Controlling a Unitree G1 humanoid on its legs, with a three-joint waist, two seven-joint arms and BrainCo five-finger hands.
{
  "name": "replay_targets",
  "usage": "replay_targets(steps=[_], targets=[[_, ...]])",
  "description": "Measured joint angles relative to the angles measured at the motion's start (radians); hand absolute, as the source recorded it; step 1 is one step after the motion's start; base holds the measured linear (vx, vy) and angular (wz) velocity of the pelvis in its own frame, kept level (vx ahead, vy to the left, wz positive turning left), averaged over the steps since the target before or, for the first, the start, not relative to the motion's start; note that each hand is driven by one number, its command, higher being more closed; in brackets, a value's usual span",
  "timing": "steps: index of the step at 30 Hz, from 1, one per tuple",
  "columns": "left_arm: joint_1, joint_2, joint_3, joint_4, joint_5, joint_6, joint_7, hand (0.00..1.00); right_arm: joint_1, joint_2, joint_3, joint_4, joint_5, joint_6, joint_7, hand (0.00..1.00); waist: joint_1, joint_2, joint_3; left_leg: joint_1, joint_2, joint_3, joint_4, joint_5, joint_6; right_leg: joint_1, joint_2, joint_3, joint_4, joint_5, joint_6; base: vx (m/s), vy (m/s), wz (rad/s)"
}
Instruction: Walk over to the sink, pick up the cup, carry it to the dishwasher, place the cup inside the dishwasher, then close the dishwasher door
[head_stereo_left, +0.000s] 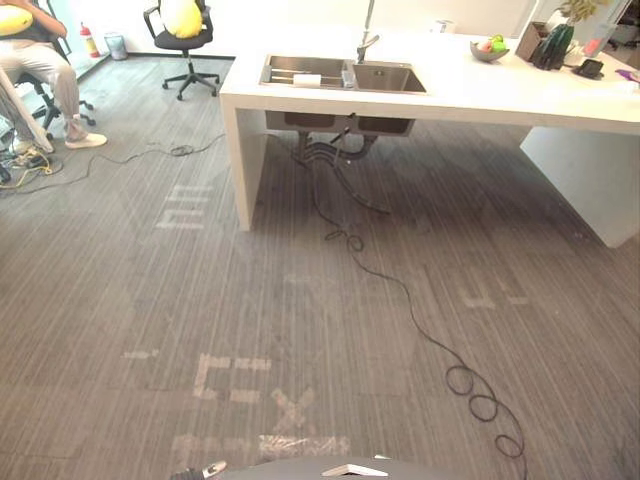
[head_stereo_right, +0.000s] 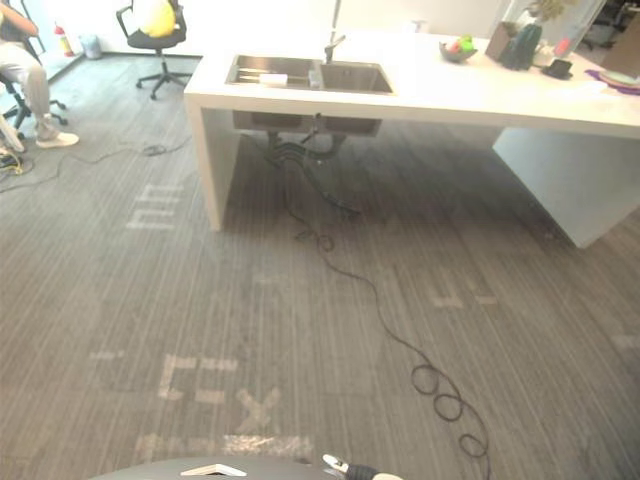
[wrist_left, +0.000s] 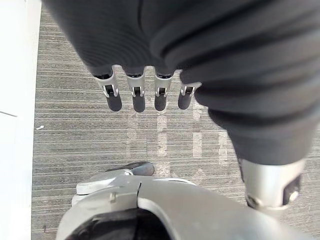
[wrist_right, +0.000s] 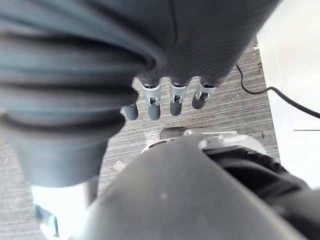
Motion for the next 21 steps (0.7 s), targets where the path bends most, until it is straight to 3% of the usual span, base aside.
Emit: replay_targets(steps=[2, 4, 6, 8, 10, 14, 16, 18, 20, 21], targets=[[0.003, -0.001, 0.000, -0.001, -0.001, 0.000, 0.001, 0.00, 0.002, 0.000, -0.016, -0.005, 0.026, 0.006, 0.000, 0.00, -0.006, 0.002, 0.008, 0.000, -0.003, -0.003, 0.000, -0.012, -0.001, -0.048, -0.014, 0.001, 0.118, -0.071, 0.010, -0.09, 0.036, 0.04], [0.009, 0.005, 0.000, -0.006, -0.002, -0.001, 0.000, 0.00, 0.012, 0.011, -0.030, -0.039, 0.055, 0.005, -0.002, 0.00, -0.008, -0.015, 0.014, 0.008, -0.025, -0.005, 0.000, -0.026, 0.016, -0.111, -0.052, 0.000, 0.271, -0.155, 0.035, -0.02, 0.056, 0.13], [0.017, 0.004, 0.007, -0.014, -0.002, -0.002, 0.002, 0.00, 0.029, 0.013, -0.043, -0.043, 0.126, 0.003, -0.012, 0.00, -0.009, -0.022, 0.020, 0.023, -0.045, -0.008, 0.000, -0.039, 0.035, -0.160, -0.087, 0.000, 0.412, -0.184, 0.062, 0.03, 0.059, 0.03], [0.026, -0.006, 0.038, -0.017, -0.025, 0.007, 0.012, 0.00, 0.027, 0.015, -0.062, -0.048, 0.213, -0.006, -0.010, 0.00, -0.025, -0.015, 0.041, 0.059, -0.032, -0.005, 0.000, -0.047, 0.050, -0.247, -0.103, -0.012, 0.602, -0.206, 0.035, 0.04, 0.073, -0.12], [0.027, -0.007, 0.049, -0.016, -0.038, 0.022, 0.019, 0.00, 0.035, 0.022, -0.073, -0.047, 0.237, -0.023, -0.007, 0.00, -0.030, -0.012, 0.040, 0.075, -0.015, -0.001, 0.000, -0.058, 0.049, -0.274, -0.101, -0.040, 0.596, -0.218, 0.025, -0.02, 0.038, -0.03], [0.026, -0.023, 0.114, -0.015, -0.037, 0.041, 0.022, 0.00, 0.064, 0.034, -0.096, -0.069, 0.244, -0.062, 0.003, 0.00, -0.041, -0.003, 0.044, 0.091, 0.043, -0.001, 0.007, -0.098, 0.020, -0.369, -0.086, -0.076, 0.428, -0.138, 0.029, -0.01, 0.026, -0.07], [0.025, -0.032, 0.151, -0.019, -0.035, 0.046, 0.022, 0.00, 0.070, 0.035, -0.096, -0.083, 0.239, -0.063, 0.012, 0.00, -0.046, -0.003, 0.054, 0.092, 0.071, -0.003, 0.062, -0.154, -0.005, -0.385, -0.067, -0.056, 0.361, -0.083, 0.042, 0.11, -0.040, -0.01], [0.023, -0.046, 0.197, -0.052, -0.016, 0.059, 0.022, 0.00, 0.093, 0.045, -0.104, -0.121, 0.219, -0.063, 0.025, 0.00, -0.047, -0.003, 0.062, 0.099, 0.081, -0.028, 0.179, -0.270, -0.032, -0.381, -0.075, -0.025, 0.356, -0.054, 0.023, 0.30, -0.127, 0.22], [0.020, -0.059, 0.228, -0.079, -0.002, 0.057, 0.023, 0.00, 0.114, 0.054, -0.130, -0.119, 0.219, -0.062, 0.043, 0.00, -0.047, -0.002, 0.061, 0.116, 0.082, -0.056, 0.221, -0.336, -0.044, -0.368, -0.084, -0.024, 0.380, -0.059, -0.004, 0.48, -0.227, 0.45], [0.019, -0.066, 0.239, -0.080, 0.002, 0.056, 0.025, 0.00, 0.117, 0.053, -0.135, -0.117, 0.219, -0.061, 0.045, 0.00, -0.048, 0.004, 0.062, 0.131, 0.090, -0.063, 0.222, -0.353, -0.055, -0.362, -0.076, -0.017, 0.391, -0.031, 0.001, 0.68, -0.262, 0.50]])
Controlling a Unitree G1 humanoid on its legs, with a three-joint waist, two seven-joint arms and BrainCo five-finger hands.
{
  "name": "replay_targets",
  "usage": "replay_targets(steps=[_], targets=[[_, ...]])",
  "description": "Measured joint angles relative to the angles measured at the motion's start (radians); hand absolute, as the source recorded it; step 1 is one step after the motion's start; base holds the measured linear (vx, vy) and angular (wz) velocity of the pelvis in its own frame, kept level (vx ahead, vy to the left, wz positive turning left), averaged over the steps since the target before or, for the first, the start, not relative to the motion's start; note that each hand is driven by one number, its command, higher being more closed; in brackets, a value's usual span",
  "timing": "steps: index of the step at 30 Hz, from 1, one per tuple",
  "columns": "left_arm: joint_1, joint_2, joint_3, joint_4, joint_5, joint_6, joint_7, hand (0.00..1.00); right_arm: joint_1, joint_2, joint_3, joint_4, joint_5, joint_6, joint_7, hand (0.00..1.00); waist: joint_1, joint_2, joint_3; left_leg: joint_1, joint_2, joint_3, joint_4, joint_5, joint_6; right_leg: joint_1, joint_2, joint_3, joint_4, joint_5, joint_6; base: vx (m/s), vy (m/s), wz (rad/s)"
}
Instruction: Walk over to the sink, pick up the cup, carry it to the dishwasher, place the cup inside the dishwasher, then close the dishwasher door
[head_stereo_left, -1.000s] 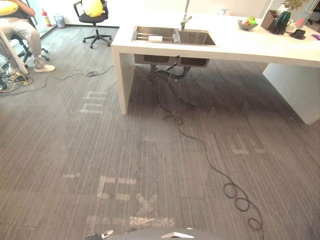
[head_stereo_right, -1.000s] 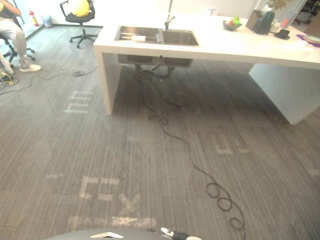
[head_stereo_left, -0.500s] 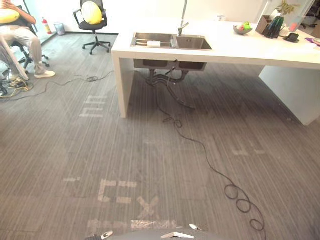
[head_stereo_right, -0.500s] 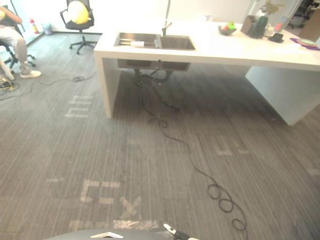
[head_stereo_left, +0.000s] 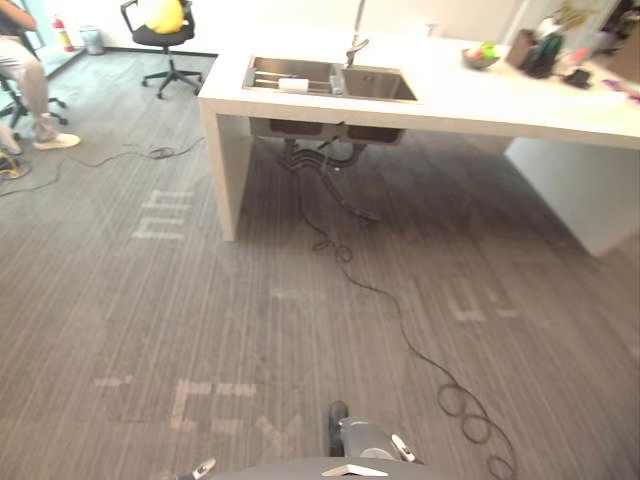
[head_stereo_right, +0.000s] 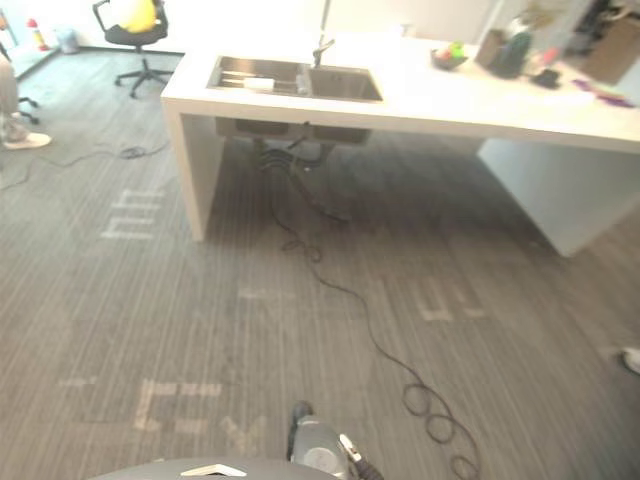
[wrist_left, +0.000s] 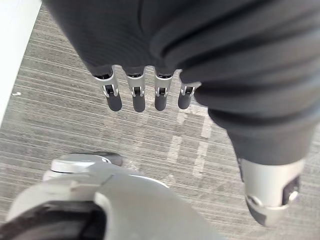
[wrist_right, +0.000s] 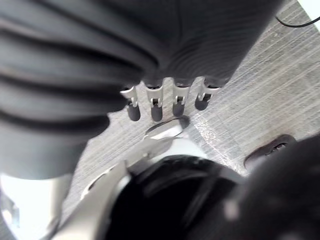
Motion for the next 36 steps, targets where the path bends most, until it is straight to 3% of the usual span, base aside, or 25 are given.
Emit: replay_targets(steps=[2, 3, 5, 6, 7, 9, 11, 12, 13, 14, 15, 18, 21, 22, 24, 25, 27, 28, 29, 30, 31, 33, 34, 35, 36], targets=[[0.018, -0.047, 0.024, -0.001, -0.001, -0.001, 0.012, 0.00, 0.008, -0.043, -0.021, 0.016, -0.044, 0.004, 0.008, 0.00, 0.002, 0.067, -0.028, -0.006, 0.074, -0.025, 0.110, 0.008, -0.042, 0.035, 0.062, -0.033, 0.041, -0.066, -0.024, 0.65, -0.257, 0.18], [0.017, -0.048, 0.026, -0.003, -0.001, -0.001, 0.012, 0.00, -0.001, -0.045, -0.020, 0.031, -0.054, 0.004, 0.005, 0.00, 0.003, 0.066, -0.027, -0.041, 0.076, -0.041, 0.192, 0.026, -0.066, 0.053, 0.066, -0.037, 0.032, -0.077, -0.034, 0.48, -0.303, -0.08], [0.007, -0.055, 0.046, 0.001, -0.003, -0.004, 0.019, 0.00, -0.023, -0.059, -0.016, 0.041, -0.079, 0.013, 0.000, 0.00, 0.009, 0.071, -0.013, -0.180, 0.096, -0.071, 0.557, 0.162, -0.136, 0.172, 0.097, -0.035, -0.072, -0.086, -0.049, 0.32, -0.259, -0.13], [0.006, -0.061, 0.058, -0.001, -0.004, -0.016, 0.020, 0.00, -0.034, -0.064, -0.017, 0.044, -0.079, 0.014, -0.002, 0.00, 0.017, 0.076, -0.002, -0.237, 0.120, -0.053, 0.726, 0.169, -0.148, 0.235, 0.116, -0.032, -0.118, -0.088, -0.056, 0.24, -0.150, -0.20], [0.005, -0.068, 0.078, -0.008, -0.004, -0.034, 0.020, 0.00, -0.040, -0.066, -0.019, 0.041, -0.078, 0.013, -0.004, 0.00, 0.024, 0.083, 0.013, -0.303, 0.157, -0.014, 0.900, 0.145, -0.120, 0.328, 0.138, -0.030, -0.175, -0.095, -0.066, 0.33, -0.104, -0.13], [-0.002, -0.068, 0.083, -0.019, -0.004, -0.055, 0.020, 0.00, -0.048, -0.066, -0.019, 0.048, -0.077, 0.021, -0.012, 0.00, 0.042, 0.076, 0.023, -0.404, 0.158, 0.008, 0.996, 0.098, -0.088, 0.434, 0.141, -0.031, -0.234, -0.100, -0.073, 0.37, -0.038, -0.06], [-0.011, -0.066, 0.056, -0.047, -0.033, -0.077, 0.029, 0.00, -0.093, -0.066, -0.020, 0.051, -0.066, 0.037, -0.032, 0.00, 0.069, 0.071, 0.051, -0.500, 0.134, 0.081, 0.881, 0.033, -0.050, 0.505, 0.119, -0.007, -0.243, -0.104, -0.076, 0.33, 0.052, -0.35], [-0.015, -0.062, 0.036, -0.046, -0.041, -0.088, 0.042, 0.00, -0.109, -0.060, -0.021, 0.047, -0.056, 0.043, -0.032, 0.00, 0.076, 0.070, 0.052, -0.520, 0.115, 0.129, 0.662, 0.068, -0.034, 0.519, 0.109, -0.004, -0.233, -0.118, -0.053, 0.24, 0.055, -0.42], [-0.010, -0.064, 0.023, -0.046, -0.041, -0.095, 0.047, 0.00, -0.115, -0.060, -0.020, 0.035, -0.054, 0.045, -0.031, 0.00, 0.079, 0.081, 0.050, -0.520, 0.107, 0.151, 0.504, 0.149, -0.019, 0.522, 0.116, -0.005, -0.221, -0.133, -0.036, -0.04, 0.094, -0.28], [-0.003, -0.085, -0.001, -0.046, -0.039, -0.115, 0.059, 0.00, -0.115, -0.073, -0.018, -0.005, -0.044, 0.046, -0.030, 0.00, 0.081, 0.131, 0.045, -0.526, 0.116, 0.155, 0.246, 0.364, 0.082, 0.525, 0.153, 0.008, -0.201, -0.190, -0.019, -0.05, 0.151, -0.02], [-0.026, -0.052, 0.007, -0.041, -0.034, -0.134, 0.065, 0.00, -0.135, -0.036, -0.011, -0.004, -0.040, 0.047, -0.034, 0.00, 0.087, 0.072, 0.058, -0.519, 0.069, 0.177, 0.234, 0.360, 0.072, 0.528, 0.100, 0.044, -0.199, -0.257, -0.007, -0.03, 0.157, 0.13], [-0.031, -0.047, 0.025, -0.061, -0.044, -0.179, 0.095, 0.00, -0.154, 0.005, 0.024, -0.001, -0.065, 0.046, -0.046, 0.00, 0.114, 0.018, 0.056, -0.515, 0.005, 0.179, 0.172, 0.345, 0.073, 0.519, 0.067, 0.099, -0.215, -0.263, -0.022, 0.17, 0.075, 0.23], [-0.027, -0.048, 0.011, -0.047, -0.061, -0.207, 0.122, 0.00, -0.172, 0.007, 0.031, 0.009, -0.080, 0.050, -0.045, 0.00, 0.116, 0.021, 0.059, -0.502, -0.020, 0.184, 0.173, 0.331, 0.079, 0.520, 0.037, 0.108, -0.197, -0.268, -0.031, 0.10, 0.094, 0.03], [-0.031, -0.044, -0.003, -0.044, -0.063, -0.221, 0.131, 0.00, -0.183, 0.008, 0.031, 0.021, -0.090, 0.051, -0.044, 0.00, 0.113, 0.018, 0.057, -0.479, -0.038, 0.195, 0.159, 0.327, 0.084, 0.523, 0.021, 0.121, -0.176, -0.283, -0.055, 0.13, 0.099, -0.12], [-0.024, -0.035, -0.049, -0.039, -0.064, -0.260, 0.149, 0.00, -0.185, 0.006, 0.027, 0.021, -0.111, 0.051, -0.044, 0.00, 0.109, 0.022, 0.042, -0.453, -0.056, 0.201, 0.149, 0.307, 0.082, 0.490, 0.005, 0.139, -0.075, -0.294, -0.072, 0.13, 0.100, -0.15], [-0.024, -0.016, -0.104, -0.053, -0.060, -0.301, 0.171, 0.00, -0.192, -0.003, 0.022, 0.019, -0.108, 0.043, -0.045, 0.00, 0.105, 0.019, 0.036, -0.406, -0.076, 0.189, 0.102, 0.308, 0.085, 0.410, -0.005, 0.153, 0.126, -0.283, -0.054, 0.04, 0.089, -0.03], [-0.029, 0.000, -0.166, -0.120, -0.059, -0.335, 0.202, 0.00, -0.206, -0.015, 0.023, 0.018, -0.095, 0.043, -0.045, 0.00, 0.093, 0.004, 0.035, -0.348, -0.108, 0.170, 0.053, 0.308, 0.085, 0.308, -0.033, 0.164, 0.373, -0.209, 0.034, -0.07, 0.130, 0.22], [-0.040, 0.013, -0.229, -0.236, -0.059, -0.349, 0.237, 0.00, -0.200, -0.028, 0.026, 0.020, -0.093, 0.046, -0.046, 0.00, 0.084, -0.023, 0.028, -0.271, -0.148, 0.144, -0.022, 0.310, 0.084, 0.235, -0.069, 0.167, 0.546, -0.057, 0.041, -0.20, 0.150, 0.45], [-0.045, 0.018, -0.262, -0.292, -0.059, -0.354, 0.250, 0.00, -0.196, -0.035, 0.026, 0.016, -0.084, 0.041, -0.045, 0.00, 0.077, -0.030, 0.024, -0.257, -0.158, 0.127, -0.029, 0.301, 0.081, 0.212, -0.088, 0.155, 0.596, 0.004, 0.039, -0.31, 0.129, 0.49], [-0.065, 0.020, -0.304, -0.419, -0.057, -0.359, 0.281, 0.00, -0.199, -0.045, 0.024, 0.006, -0.073, 0.039, -0.045, 0.00, 0.072, -0.016, 0.026, -0.262, -0.158, 0.122, -0.015, 0.298, 0.083, 0.146, -0.104, 0.129, 0.708, 0.029, 0.022, -0.20, 0.053, 0.21], [-0.084, 0.021, -0.315, -0.465, -0.056, -0.359, 0.300, 0.00, -0.201, -0.047, 0.024, 0.002, -0.073, 0.037, -0.045, 0.00, 0.072, -0.031, 0.025, -0.253, -0.164, 0.123, -0.020, 0.298, 0.083, 0.114, -0.118, 0.122, 0.736, -0.003, 0.012, -0.08, 0.068, 0.05], [-0.171, 0.033, -0.354, -0.609, -0.026, -0.340, 0.361, 0.00, -0.213, -0.055, 0.015, -0.002, -0.053, 0.024, -0.044, 0.00, 0.059, -0.033, 0.024, -0.222, -0.151, 0.113, -0.091, 0.294, 0.076, 0.001, -0.095, 0.054, 0.696, -0.130, -0.002, 0.07, 0.103, -0.04], [-0.186, 0.038, -0.364, -0.656, -0.011, -0.333, 0.371, 0.00, -0.213, -0.050, 0.004, 0.000, -0.044, 0.019, -0.043, 0.00, 0.050, -0.029, 0.023, -0.211, -0.150, 0.095, -0.123, 0.280, 0.052, -0.023, -0.081, 0.038, 0.634, -0.149, -0.004, 0.39, 0.122, 0.03], [-0.201, 0.044, -0.372, -0.765, 0.031, -0.328, 0.385, 0.00, -0.214, -0.038, 0.005, -0.001, -0.033, 0.011, -0.041, 0.00, 0.033, -0.058, 0.018, -0.211, -0.179, 0.060, -0.041, 0.260, 0.067, -0.053, -0.103, 0.013, 0.471, -0.156, -0.012, 0.64, 0.031, -0.05], [-0.232, 0.030, -0.396, -0.864, 0.066, -0.322, 0.390, 0.00, -0.207, -0.066, -0.002, -0.003, -0.030, -0.002, -0.043, 0.00, 0.036, -0.014, 0.029, -0.204, -0.140, 0.007, 0.062, 0.166, 0.121, -0.057, -0.077, -0.027, 0.296, -0.151, -0.014, 0.62, 0.009, -0.31]])
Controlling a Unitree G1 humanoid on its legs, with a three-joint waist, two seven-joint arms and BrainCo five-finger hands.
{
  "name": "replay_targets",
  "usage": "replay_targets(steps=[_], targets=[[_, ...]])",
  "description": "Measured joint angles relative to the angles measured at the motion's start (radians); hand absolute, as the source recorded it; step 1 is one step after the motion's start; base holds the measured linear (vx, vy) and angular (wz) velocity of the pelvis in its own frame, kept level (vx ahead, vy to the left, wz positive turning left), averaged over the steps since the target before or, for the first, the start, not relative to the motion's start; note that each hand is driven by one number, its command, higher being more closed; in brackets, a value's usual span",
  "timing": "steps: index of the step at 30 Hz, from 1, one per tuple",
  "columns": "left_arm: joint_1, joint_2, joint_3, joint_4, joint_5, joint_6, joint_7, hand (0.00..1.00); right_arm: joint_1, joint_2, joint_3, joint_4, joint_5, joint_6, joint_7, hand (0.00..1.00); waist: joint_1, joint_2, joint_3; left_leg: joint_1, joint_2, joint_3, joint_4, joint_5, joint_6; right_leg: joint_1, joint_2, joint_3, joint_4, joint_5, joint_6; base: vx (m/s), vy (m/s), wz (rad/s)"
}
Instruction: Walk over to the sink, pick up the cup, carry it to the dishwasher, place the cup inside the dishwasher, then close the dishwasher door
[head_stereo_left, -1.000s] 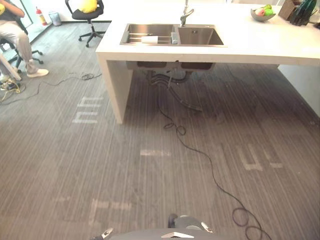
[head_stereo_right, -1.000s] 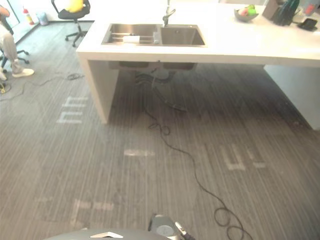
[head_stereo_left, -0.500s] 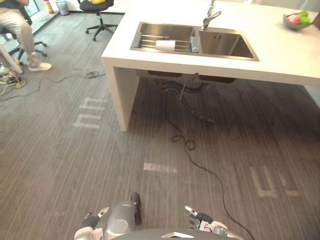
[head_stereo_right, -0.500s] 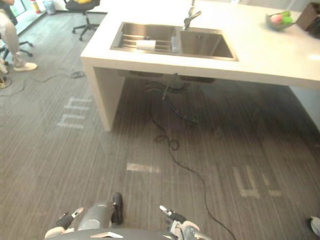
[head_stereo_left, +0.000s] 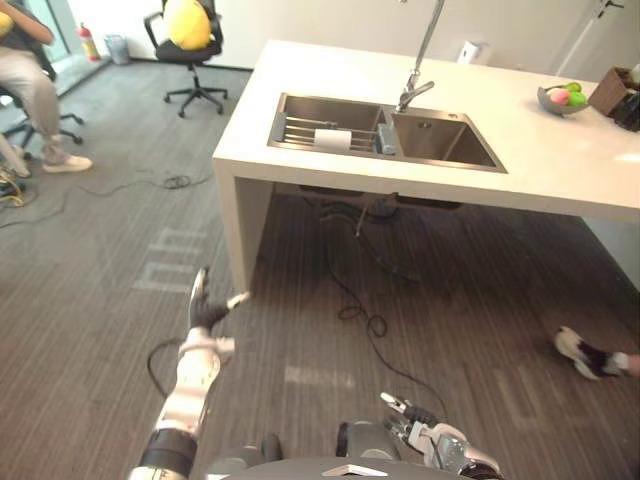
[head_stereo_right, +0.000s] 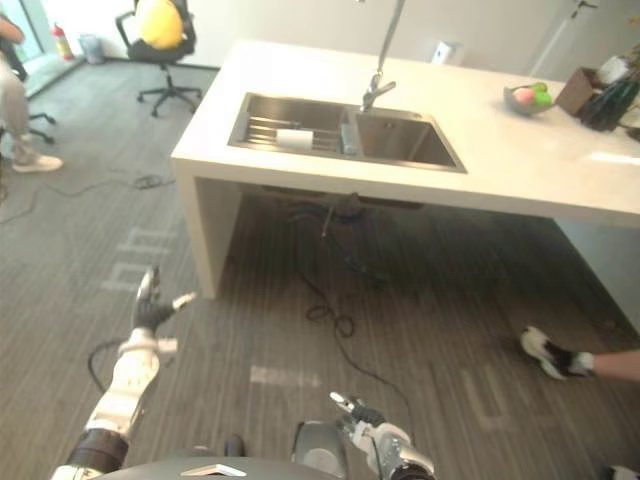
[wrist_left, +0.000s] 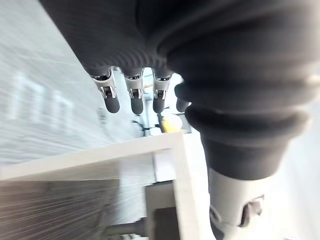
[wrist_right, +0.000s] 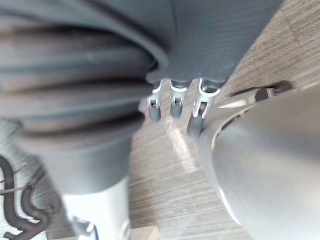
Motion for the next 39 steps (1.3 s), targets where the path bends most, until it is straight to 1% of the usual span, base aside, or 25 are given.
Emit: replay_targets(steps=[1, 2, 4, 7, 8, 9, 10, 12, 13, 14, 15, 16, 17, 19, 22, 23, 24, 25, 26, 28, 30, 33, 36, 37, 39], targets=[[-0.017, 0.006, -0.009, -0.020, 0.022, 0.000, -0.001, 0.00, 0.006, 0.007, -0.013, 0.002, -0.001, 0.001, -0.003, 0.00, 0.022, -0.013, 0.011, 0.027, -0.013, 0.021, 0.002, -0.015, -0.015, 0.013, -0.013, 0.016, -0.100, 0.011, -0.002, 0.22, -0.024, -0.41], [-0.022, 0.006, -0.032, -0.068, 0.062, 0.007, -0.004, 0.00, 0.043, 0.005, -0.015, -0.028, -0.001, 0.000, -0.001, 0.00, 0.019, 0.019, 0.000, 0.043, 0.007, 0.024, 0.003, -0.039, -0.006, 0.044, 0.022, 0.024, -0.307, 0.065, -0.004, -0.02, 0.047, -0.22], [-0.032, 0.006, -0.097, -0.185, 0.134, 0.009, -0.008, 0.00, 0.103, 0.006, -0.003, -0.040, -0.026, 0.001, 0.002, 0.00, 0.006, 0.044, -0.023, 0.056, 0.026, -0.007, 0.034, -0.092, -0.025, 0.057, 0.052, 0.079, -0.469, 0.134, 0.013, 0.11, -0.022, 0.28], [-0.042, 0.007, -0.173, -0.290, 0.220, -0.001, -0.010, 0.00, 0.173, 0.035, 0.049, -0.034, -0.106, 0.026, 0.013, 0.00, 0.016, 0.023, -0.046, 0.123, 0.040, -0.030, 0.047, -0.151, -0.051, 0.073, 0.056, 0.071, -0.452, 0.190, -0.003, 0.40, -0.219, 0.29], [-0.042, 0.004, -0.190, -0.311, 0.242, -0.004, -0.016, 0.00, 0.188, 0.029, 0.076, -0.033, -0.129, 0.048, 0.039, 0.00, 0.008, 0.025, -0.062, 0.148, 0.060, -0.042, 0.045, -0.173, -0.081, 0.073, 0.062, 0.058, -0.409, 0.270, 0.001, 0.42, -0.263, 0.17], [-0.042, 0.001, -0.199, -0.321, 0.252, -0.007, -0.024, 0.00, 0.188, 0.024, 0.076, -0.032, -0.133, 0.057, 0.044, 0.00, 0.004, 0.030, -0.070, 0.160, 0.080, -0.044, 0.044, -0.180, -0.095, 0.072, 0.071, 0.043, -0.376, 0.261, 0.024, 0.59, -0.332, 0.15], [-0.042, 0.001, -0.226, -0.340, 0.269, -0.010, -0.042, 0.00, 0.188, 0.012, 0.076, -0.032, -0.158, 0.073, 0.050, 0.00, -0.002, 0.051, -0.086, 0.172, 0.124, -0.042, 0.062, -0.172, -0.129, 0.074, 0.106, 0.026, -0.314, 0.190, 0.005, 0.47, -0.259, 0.02], [-0.041, 0.002, -0.246, -0.361, 0.289, -0.010, -0.057, 0.00, 0.178, 0.001, 0.071, -0.028, -0.167, 0.106, 0.063, 0.00, -0.010, 0.064, -0.091, 0.157, 0.153, -0.041, 0.145, -0.149, -0.168, 0.104, 0.133, 0.017, -0.304, 0.142, -0.009, 0.41, -0.265, -0.07], [-0.041, 0.001, -0.260, -0.365, 0.289, -0.010, -0.076, 0.00, 0.176, -0.011, 0.067, -0.025, -0.181, 0.137, 0.076, 0.00, -0.010, 0.084, -0.100, 0.106, 0.179, -0.040, 0.293, -0.121, -0.205, 0.141, 0.160, 0.016, -0.330, 0.123, -0.019, 0.36, -0.283, -0.23], [-0.041, -0.002, -0.266, -0.364, 0.289, -0.009, -0.095, 0.00, 0.174, -0.024, 0.067, -0.025, -0.201, 0.165, 0.083, 0.00, -0.009, 0.106, -0.106, 0.026, 0.207, -0.029, 0.487, -0.048, -0.229, 0.190, 0.185, 0.018, -0.375, 0.116, -0.027, 0.26, -0.232, -0.26], [-0.041, -0.002, -0.268, -0.364, 0.289, -0.008, -0.102, 0.00, 0.173, -0.029, 0.069, -0.026, -0.207, 0.176, 0.083, 0.00, -0.008, 0.115, -0.106, -0.016, 0.224, -0.021, 0.586, 0.017, -0.224, 0.218, 0.196, 0.022, -0.401, 0.112, -0.033, 0.19, -0.182, -0.26], [-0.041, -0.003, -0.271, -0.362, 0.290, -0.006, -0.116, 0.00, 0.168, -0.040, 0.075, -0.017, -0.209, 0.193, 0.084, 0.00, -0.008, 0.122, -0.098, -0.100, 0.268, 0.012, 0.761, 0.040, -0.192, 0.280, 0.215, 0.030, -0.443, 0.106, -0.044, 0.10, -0.148, -0.24], [-0.041, -0.004, -0.276, -0.362, 0.292, -0.005, -0.131, 0.00, 0.153, -0.045, 0.076, 0.006, -0.212, 0.213, 0.083, 0.00, -0.004, 0.125, -0.094, -0.156, 0.292, 0.036, 0.871, 0.000, -0.149, 0.344, 0.222, 0.043, -0.479, 0.096, -0.059, 0.06, -0.131, -0.27], [-0.042, -0.004, -0.276, -0.363, 0.298, -0.005, -0.142, 0.00, 0.144, -0.053, 0.101, 0.029, -0.216, 0.235, 0.081, 0.00, 0.012, 0.121, -0.091, -0.213, 0.285, 0.041, 0.897, -0.048, -0.135, 0.418, 0.213, 0.062, -0.521, 0.090, -0.069, -0.03, -0.083, -0.36], [-0.044, -0.003, -0.275, -0.364, 0.307, -0.007, -0.158, 0.00, 0.110, -0.067, 0.143, 0.081, -0.218, 0.273, 0.085, 0.00, 0.040, 0.119, -0.089, -0.296, 0.253, 0.064, 0.647, -0.098, -0.134, 0.482, 0.183, 0.109, -0.568, 0.077, -0.074, 0.15, 0.055, -0.56], [-0.045, -0.004, -0.277, -0.366, 0.310, -0.005, -0.166, 0.00, 0.100, -0.068, 0.143, 0.089, -0.233, 0.287, 0.088, 0.00, 0.040, 0.117, -0.088, -0.300, 0.219, 0.055, 0.388, -0.057, -0.140, 0.487, 0.161, 0.134, -0.567, 0.057, -0.041, 0.15, 0.144, -0.45], [-0.047, -0.006, -0.280, -0.369, 0.315, -0.001, -0.172, 0.00, 0.101, -0.071, 0.143, 0.087, -0.238, 0.286, 0.089, 0.00, 0.036, 0.121, -0.090, -0.291, 0.210, 0.042, 0.266, -0.002, -0.146, 0.488, 0.160, 0.143, -0.562, 0.044, -0.022, 0.03, 0.168, -0.45], [-0.050, -0.011, -0.293, -0.385, 0.318, 0.012, -0.180, 0.00, 0.101, -0.083, 0.143, 0.087, -0.243, 0.287, 0.095, 0.00, 0.035, 0.148, -0.091, -0.276, 0.214, -0.003, 0.104, 0.124, -0.154, 0.489, 0.181, 0.162, -0.549, 0.019, 0.007, 0.02, 0.164, -0.30], [-0.050, 0.005, -0.310, -0.400, 0.327, 0.027, -0.191, 0.00, 0.100, -0.071, 0.144, 0.085, -0.244, 0.289, 0.100, 0.00, 0.034, 0.119, -0.091, -0.244, 0.186, 0.007, 0.077, 0.155, -0.151, 0.490, 0.156, 0.191, -0.530, -0.008, 0.012, 0.15, 0.196, -0.27], [-0.073, 0.021, -0.327, -0.435, 0.329, 0.058, -0.211, 0.00, 0.096, -0.036, 0.144, 0.085, -0.255, 0.290, 0.101, 0.00, 0.041, 0.054, -0.082, -0.219, 0.141, 0.033, 0.031, 0.155, -0.127, 0.484, 0.108, 0.198, -0.521, -0.032, 0.034, 0.26, 0.150, -0.18], [-0.076, 0.036, -0.346, -0.476, 0.332, 0.070, -0.229, 0.00, 0.091, -0.024, 0.143, 0.085, -0.276, 0.306, 0.100, 0.00, 0.063, 0.023, -0.088, -0.216, 0.117, 0.074, 0.025, 0.134, -0.116, 0.471, 0.073, 0.230, -0.528, -0.030, 0.033, 0.24, 0.091, -0.36], [-0.089, 0.035, -0.380, -0.482, 0.334, 0.080, -0.265, 0.00, 0.099, -0.025, 0.144, 0.071, -0.278, 0.310, 0.085, 0.00, 0.060, 0.025, -0.095, -0.185, 0.108, 0.098, 0.016, 0.105, -0.107, 0.464, 0.060, 0.245, -0.481, -0.027, 0.032, 0.21, 0.052, -0.29], [-0.130, 0.033, -0.448, -0.478, 0.333, 0.087, -0.314, 0.00, 0.101, -0.026, 0.138, 0.036, -0.268, 0.313, 0.080, 0.00, 0.050, 0.036, -0.112, -0.080, 0.112, 0.108, -0.091, 0.104, -0.102, 0.328, 0.069, 0.221, -0.169, -0.019, 0.023, 0.11, -0.008, -0.37], [-0.148, 0.035, -0.453, -0.460, 0.327, 0.093, -0.328, 0.00, 0.101, -0.023, 0.123, 0.038, -0.263, 0.313, 0.080, 0.00, 0.036, 0.055, -0.118, -0.028, 0.128, 0.112, -0.116, 0.106, -0.104, 0.292, 0.056, 0.153, -0.065, -0.031, 0.010, 0.08, -0.060, -0.33], [-0.168, 0.036, -0.443, -0.432, 0.323, 0.110, -0.330, 0.00, 0.106, -0.019, 0.122, 0.042, -0.265, 0.322, 0.080, 0.00, 0.028, 0.051, -0.152, -0.022, 0.150, 0.133, -0.112, 0.101, -0.109, 0.259, 0.052, 0.082, -0.109, -0.085, 0.002, -0.05, -0.111, -0.32]])
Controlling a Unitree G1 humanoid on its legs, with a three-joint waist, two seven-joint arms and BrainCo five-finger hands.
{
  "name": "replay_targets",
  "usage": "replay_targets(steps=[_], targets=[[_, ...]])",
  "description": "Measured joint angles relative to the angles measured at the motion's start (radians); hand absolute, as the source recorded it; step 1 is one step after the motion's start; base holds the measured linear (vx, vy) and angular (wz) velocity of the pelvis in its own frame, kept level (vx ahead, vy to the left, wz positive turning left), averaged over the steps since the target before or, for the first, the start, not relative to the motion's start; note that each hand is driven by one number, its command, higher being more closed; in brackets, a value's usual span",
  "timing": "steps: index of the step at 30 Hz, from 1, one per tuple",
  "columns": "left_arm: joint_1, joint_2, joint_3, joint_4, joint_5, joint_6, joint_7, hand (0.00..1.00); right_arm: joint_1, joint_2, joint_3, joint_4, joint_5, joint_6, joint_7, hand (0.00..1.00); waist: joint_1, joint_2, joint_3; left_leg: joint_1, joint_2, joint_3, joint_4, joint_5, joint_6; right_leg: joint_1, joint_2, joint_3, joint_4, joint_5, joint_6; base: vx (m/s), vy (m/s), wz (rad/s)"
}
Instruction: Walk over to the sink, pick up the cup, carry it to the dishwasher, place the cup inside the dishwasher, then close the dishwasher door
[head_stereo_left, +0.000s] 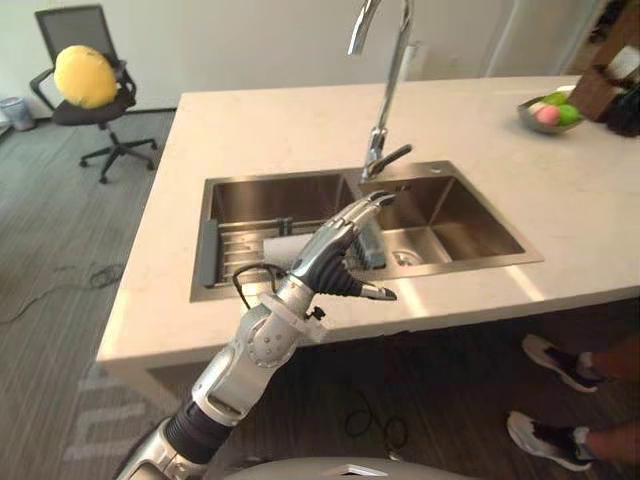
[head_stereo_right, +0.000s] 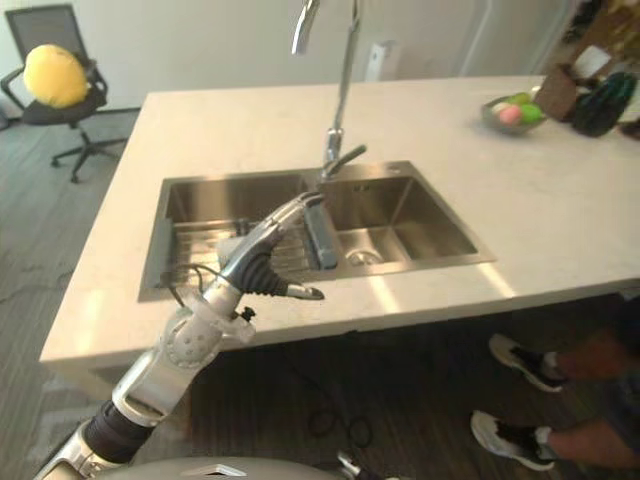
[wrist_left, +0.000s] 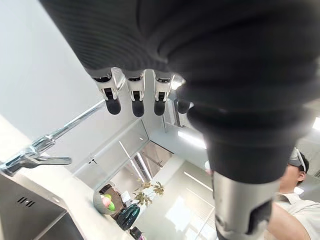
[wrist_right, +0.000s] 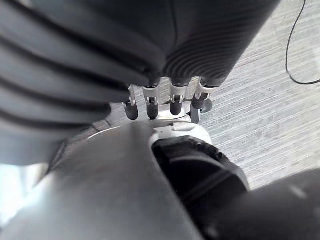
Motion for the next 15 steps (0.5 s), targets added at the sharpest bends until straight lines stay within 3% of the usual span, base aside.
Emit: replay_targets(steps=[2, 3, 6, 9, 15], targets=[[-0.049, 0.016, 0.019, 0.041, -0.020, 0.035, -0.006, 0.00, -0.007, 0.012, 0.002, 0.000, 0.000, 0.006, 0.008, 0.00, -0.008, -0.022, -0.005, -0.006, 0.005, 0.017, 0.007, -0.004, -0.015, -0.037, 0.004, -0.053, -0.231, 0.097, -0.006, -0.18, -0.169, -0.23], [-0.062, 0.035, 0.036, 0.057, -0.030, 0.052, -0.009, 0.00, -0.014, 0.014, 0.003, -0.001, 0.002, 0.007, 0.009, 0.00, -0.020, -0.041, -0.005, -0.013, -0.004, 0.006, 0.015, -0.012, -0.027, -0.033, 0.011, -0.046, -0.313, 0.181, 0.045, -0.03, -0.161, -0.06], [-0.070, 0.043, 0.035, 0.123, -0.035, 0.081, -0.021, 0.00, -0.017, -0.028, 0.014, 0.003, 0.001, 0.036, 0.045, 0.00, -0.015, 0.018, 0.006, 0.022, 0.036, 0.018, -0.044, 0.002, -0.056, 0.016, 0.067, -0.036, -0.427, 0.231, 0.020, 0.09, -0.163, -0.28], [-0.070, 0.049, 0.035, 0.158, -0.032, 0.112, -0.017, 0.00, -0.024, -0.034, 0.045, 0.025, -0.010, 0.050, 0.054, 0.00, -0.017, 0.026, 0.002, 0.056, 0.062, 0.041, -0.081, 0.008, -0.074, 0.060, 0.104, -0.028, -0.516, 0.269, 0.004, 0.07, -0.107, -0.27], [-0.070, 0.072, 0.097, 0.244, -0.012, 0.159, 0.027, 0.00, -0.039, -0.037, 0.100, 0.038, -0.018, 0.053, 0.067, 0.00, -0.015, 0.023, 0.002, 0.064, 0.064, 0.073, -0.108, 0.017, -0.081, 0.077, 0.119, -0.005, -0.596, 0.309, 0.000, 0.00, -0.030, -0.15]])
